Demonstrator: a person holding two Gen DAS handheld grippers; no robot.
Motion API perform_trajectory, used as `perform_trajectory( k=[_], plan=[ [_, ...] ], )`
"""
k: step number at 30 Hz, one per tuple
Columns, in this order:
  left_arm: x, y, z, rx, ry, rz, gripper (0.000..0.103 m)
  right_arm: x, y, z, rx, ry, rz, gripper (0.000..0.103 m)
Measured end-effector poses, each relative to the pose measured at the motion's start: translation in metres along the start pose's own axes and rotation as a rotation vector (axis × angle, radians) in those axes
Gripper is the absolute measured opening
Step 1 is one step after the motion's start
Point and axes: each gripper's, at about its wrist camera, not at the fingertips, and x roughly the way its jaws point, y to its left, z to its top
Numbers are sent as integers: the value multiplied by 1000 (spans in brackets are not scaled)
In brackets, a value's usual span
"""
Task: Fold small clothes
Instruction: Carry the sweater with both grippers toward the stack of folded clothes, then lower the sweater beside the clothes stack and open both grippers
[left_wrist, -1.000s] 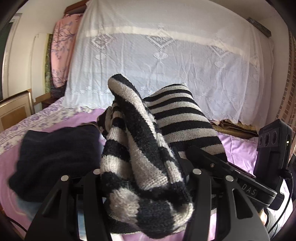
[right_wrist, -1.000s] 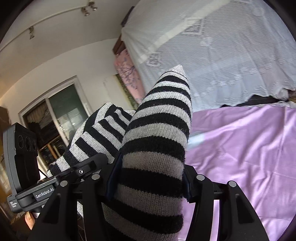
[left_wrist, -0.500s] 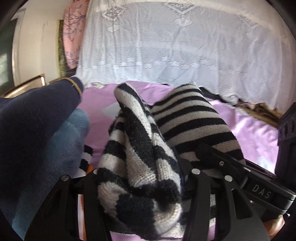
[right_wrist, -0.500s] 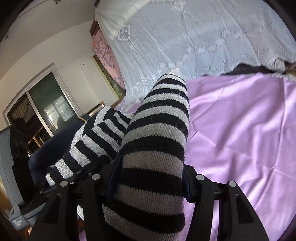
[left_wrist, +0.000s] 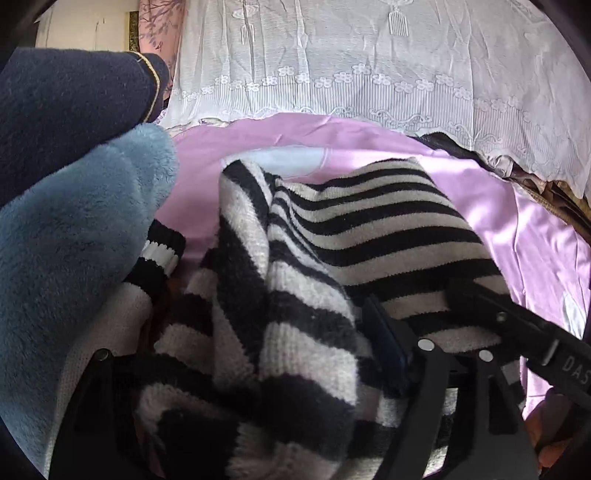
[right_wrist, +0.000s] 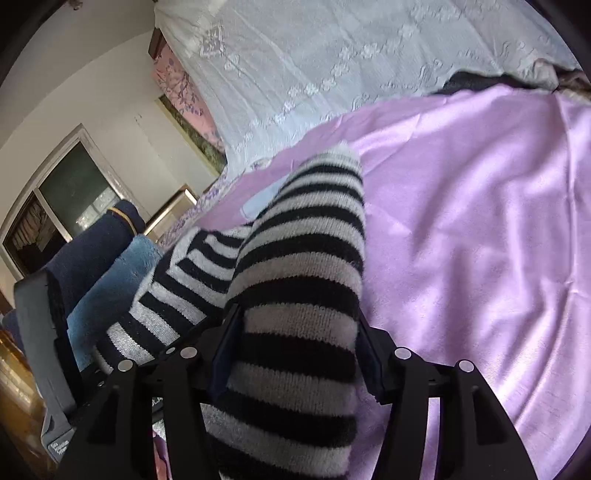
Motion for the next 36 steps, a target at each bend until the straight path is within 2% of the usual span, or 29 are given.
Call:
perform_trajectory(
  k=[3, 5, 6, 8, 10, 11, 15, 20, 25, 29, 32, 36],
  plan=[
    [-23, -1, -5, -11, -78, -25, 82, -22, 13, -2, -103, -109, -85, 51],
    [-39, 1, -11, -31, -148, -32, 86, -35, 22, -5, -158, -168, -139, 51],
    [-43, 2, -13, -40, -151, -45, 86, -37, 23, -7, -173, -174, -170, 50],
    [-37, 1, -17, -26, -116, -3, 86, -28, 20, -9, -183, -121, -214, 51],
    [-22, -11, -17, 39, -60, 87, 88, -13, 13, -11, -164, -35, -242, 51],
    [-17, -15, -17, 63, -38, 109, 93, -11, 9, -11, -146, -24, -242, 51],
    [-20, -13, -16, 58, -42, 103, 93, -14, 0, -10, -101, -35, -208, 54],
    [-43, -11, -25, 29, -110, 43, 94, -27, 9, -23, -147, -89, -217, 56],
    [-67, -19, -42, 19, -159, 65, 98, -52, 10, -34, -99, -114, -216, 63],
    [-87, -36, -61, 73, -214, 105, 98, -68, 6, -44, -74, -121, -210, 65],
    [-94, -46, -68, 122, -220, 97, 98, -84, 10, -56, -92, -128, -220, 71],
    [-103, -42, -69, 115, -226, 101, 99, -108, 11, -71, -95, -148, -213, 80]
  ],
)
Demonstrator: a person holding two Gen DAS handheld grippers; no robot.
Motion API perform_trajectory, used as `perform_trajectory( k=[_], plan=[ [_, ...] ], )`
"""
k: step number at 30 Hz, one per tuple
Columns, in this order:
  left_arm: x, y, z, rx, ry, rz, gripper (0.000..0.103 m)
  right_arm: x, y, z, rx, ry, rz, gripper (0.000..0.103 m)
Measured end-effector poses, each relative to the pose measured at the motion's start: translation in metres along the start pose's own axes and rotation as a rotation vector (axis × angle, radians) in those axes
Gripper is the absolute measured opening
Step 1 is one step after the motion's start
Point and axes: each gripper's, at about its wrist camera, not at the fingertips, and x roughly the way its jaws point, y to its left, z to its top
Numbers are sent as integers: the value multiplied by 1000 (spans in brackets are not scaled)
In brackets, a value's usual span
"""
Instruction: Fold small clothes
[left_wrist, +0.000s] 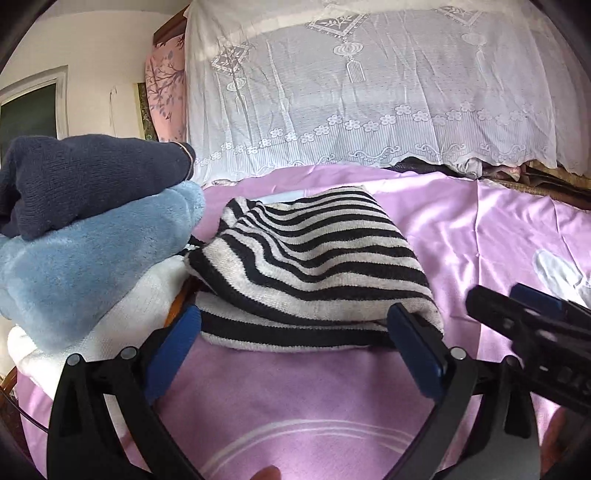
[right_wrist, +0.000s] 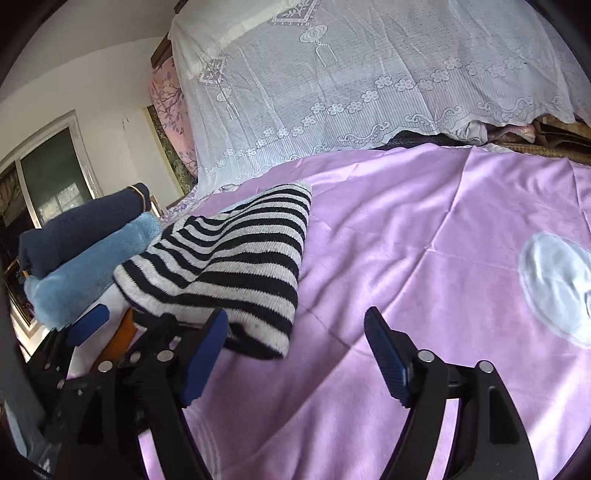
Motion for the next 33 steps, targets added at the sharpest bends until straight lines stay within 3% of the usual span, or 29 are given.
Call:
perform_trajectory(
  k=[6, 11, 13, 18, 22, 26, 33],
  plan=[
    [-3, 25, 3, -40, 5, 25, 99, -25, 11, -12, -75, -29, 19, 81],
    [-7, 48, 6, -34, -9, 46, 99, -38, 34, -18, -194, -96, 3, 94],
    [-8, 55, 7, -46, -18, 13, 99, -38, 40, -18, -215, -103, -9, 97],
    [-5, 48, 5, -36, -25, 31, 99, -16, 54, -8, -215, -53, -76, 97],
    [4, 44, 3, -28, 14, 18, 99, -6, 54, -11, -209, -15, -75, 97],
    [9, 42, 1, -33, 47, -6, 99, -11, 45, -11, -170, -34, -42, 100],
    [4, 39, -1, -27, 14, -16, 99, -18, 44, -16, -176, -57, -36, 99]
  ],
)
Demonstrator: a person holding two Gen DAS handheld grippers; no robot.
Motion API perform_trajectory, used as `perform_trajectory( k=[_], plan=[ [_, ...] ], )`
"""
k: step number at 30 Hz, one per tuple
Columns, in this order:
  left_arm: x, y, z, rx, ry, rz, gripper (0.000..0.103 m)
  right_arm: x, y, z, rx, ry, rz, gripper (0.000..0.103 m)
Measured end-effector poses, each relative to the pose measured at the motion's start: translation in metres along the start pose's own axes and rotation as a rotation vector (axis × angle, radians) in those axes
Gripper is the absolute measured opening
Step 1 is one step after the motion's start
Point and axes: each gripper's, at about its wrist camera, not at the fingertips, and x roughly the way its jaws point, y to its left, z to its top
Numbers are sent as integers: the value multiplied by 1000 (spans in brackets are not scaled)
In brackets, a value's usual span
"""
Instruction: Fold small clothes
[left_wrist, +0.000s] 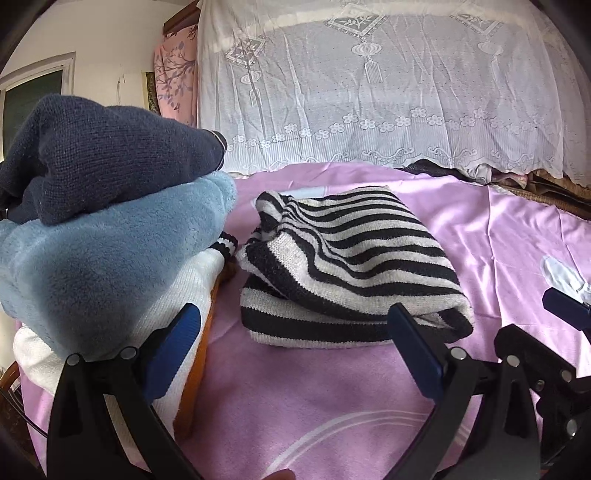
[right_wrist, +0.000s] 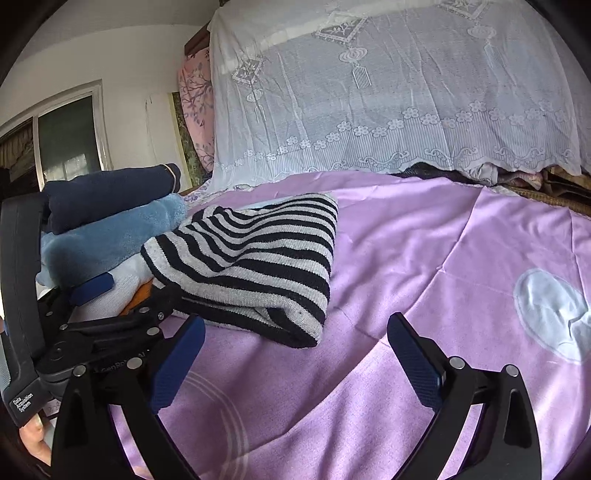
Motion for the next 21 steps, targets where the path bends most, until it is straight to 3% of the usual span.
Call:
perform_trajectory(
  k=[8, 14, 17, 21],
  plan=[
    [-14, 1, 1, -27, -58, -27, 99, -18, 0, -3, -2, -63, -16, 100],
    [-28, 8, -1, -56, -82, 18, 99, -26, 3, -6, -4, -78, -37, 100],
    [-30, 5, -5, -30, -65, 0, 99, -23, 5, -6, -13, -60, -29, 100],
    [-39, 0, -9, 2, -107, -5, 99, -20, 0, -6, 8, -34, 2, 100]
  ],
)
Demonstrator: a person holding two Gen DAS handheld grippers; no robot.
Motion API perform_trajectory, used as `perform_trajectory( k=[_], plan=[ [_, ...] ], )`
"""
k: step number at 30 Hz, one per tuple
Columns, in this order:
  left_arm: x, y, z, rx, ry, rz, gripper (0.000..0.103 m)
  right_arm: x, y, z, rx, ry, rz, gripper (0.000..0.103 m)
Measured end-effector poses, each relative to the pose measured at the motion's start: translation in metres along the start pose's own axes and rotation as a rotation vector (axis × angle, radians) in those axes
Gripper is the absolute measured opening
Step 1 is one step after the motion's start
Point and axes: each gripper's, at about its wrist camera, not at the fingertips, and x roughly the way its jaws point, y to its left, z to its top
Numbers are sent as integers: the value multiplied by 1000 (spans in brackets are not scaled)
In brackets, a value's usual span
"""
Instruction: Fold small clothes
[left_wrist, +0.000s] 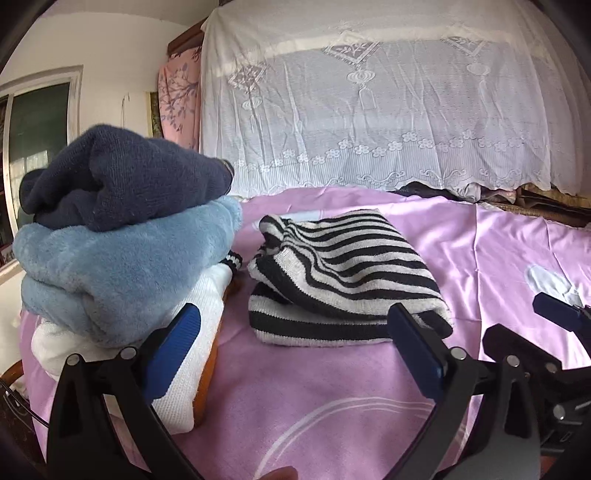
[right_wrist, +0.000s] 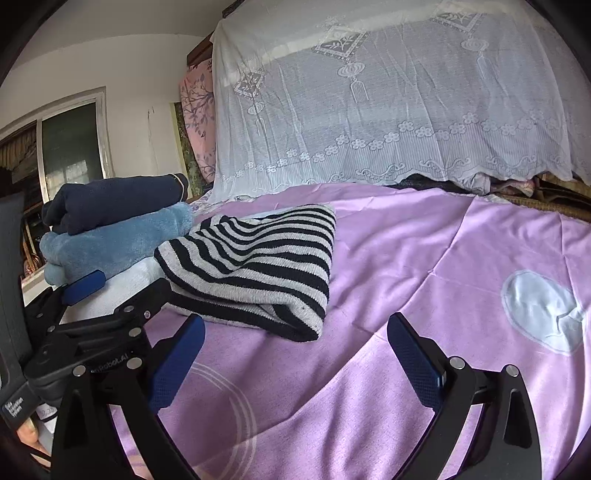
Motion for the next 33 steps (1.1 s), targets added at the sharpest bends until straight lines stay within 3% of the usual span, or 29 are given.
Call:
perform_trajectory(
  k=[8, 13, 17, 33],
  plan=[
    [9, 0, -1, -15, 46, -25, 99, 6, -5, -1, 22, 34, -12, 100],
    [13, -8, -1, 19, 80, 61, 99, 7, -5, -2, 25, 39, -17, 100],
    [11, -11, -2, 41, 73, 81, 99, 6, -5, -2, 26, 39, -16, 100],
    [12, -9, -4, 39, 86, 76, 99, 8, -6, -2, 28, 45, -17, 100]
  ],
)
